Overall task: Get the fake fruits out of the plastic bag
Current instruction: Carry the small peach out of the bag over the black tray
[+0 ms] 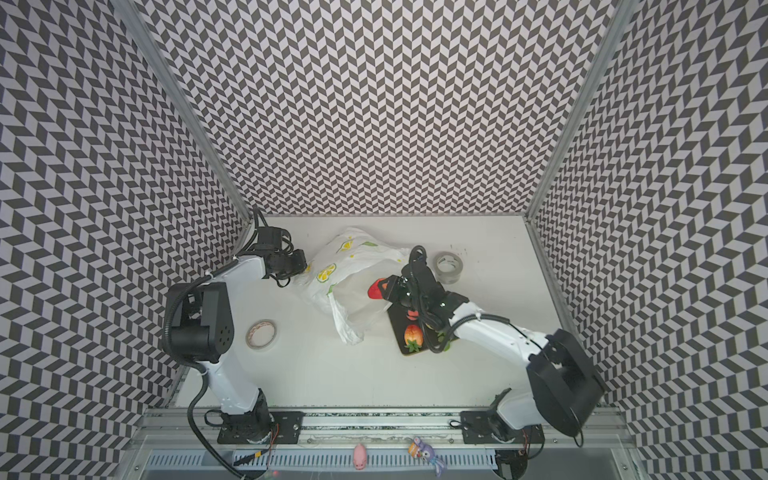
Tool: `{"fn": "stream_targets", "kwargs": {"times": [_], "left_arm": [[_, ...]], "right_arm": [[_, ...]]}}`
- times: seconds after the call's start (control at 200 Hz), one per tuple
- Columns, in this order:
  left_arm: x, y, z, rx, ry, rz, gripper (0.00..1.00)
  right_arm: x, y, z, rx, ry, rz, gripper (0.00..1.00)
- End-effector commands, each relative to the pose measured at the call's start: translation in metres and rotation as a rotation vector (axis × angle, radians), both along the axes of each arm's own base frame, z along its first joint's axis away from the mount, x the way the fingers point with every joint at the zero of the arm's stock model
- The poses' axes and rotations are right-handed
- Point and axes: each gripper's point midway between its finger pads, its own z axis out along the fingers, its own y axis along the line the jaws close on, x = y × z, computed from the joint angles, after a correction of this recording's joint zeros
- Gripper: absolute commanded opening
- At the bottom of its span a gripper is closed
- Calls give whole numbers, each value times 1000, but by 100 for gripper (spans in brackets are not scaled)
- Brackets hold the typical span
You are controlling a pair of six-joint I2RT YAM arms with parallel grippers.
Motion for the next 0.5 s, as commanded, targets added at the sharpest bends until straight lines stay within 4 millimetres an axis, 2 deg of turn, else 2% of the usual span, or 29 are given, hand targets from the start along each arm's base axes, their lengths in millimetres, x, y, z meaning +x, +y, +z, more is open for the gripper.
{"fn": "stream_targets", "kwargs": {"times": [0.0, 0.13, 0.265, 0.375, 0.496], "left_arm": [[2, 6, 10, 14, -40, 2, 0], [0, 9, 11, 16, -46, 7, 0], [1, 11, 12, 17, -50, 14, 0], [2, 12, 11, 16, -47, 24, 0], [3, 14, 14, 11, -52, 39, 0]], "right_arm": [[-14, -31, -1, -79, 0, -35, 32], [-27, -70, 6, -153, -28, -81, 32], [-40, -105, -8, -234, -11, -112, 32], [-43, -116, -16, -243, 1, -117, 32], [-41, -118, -27, -268, 11, -109, 33]]}}
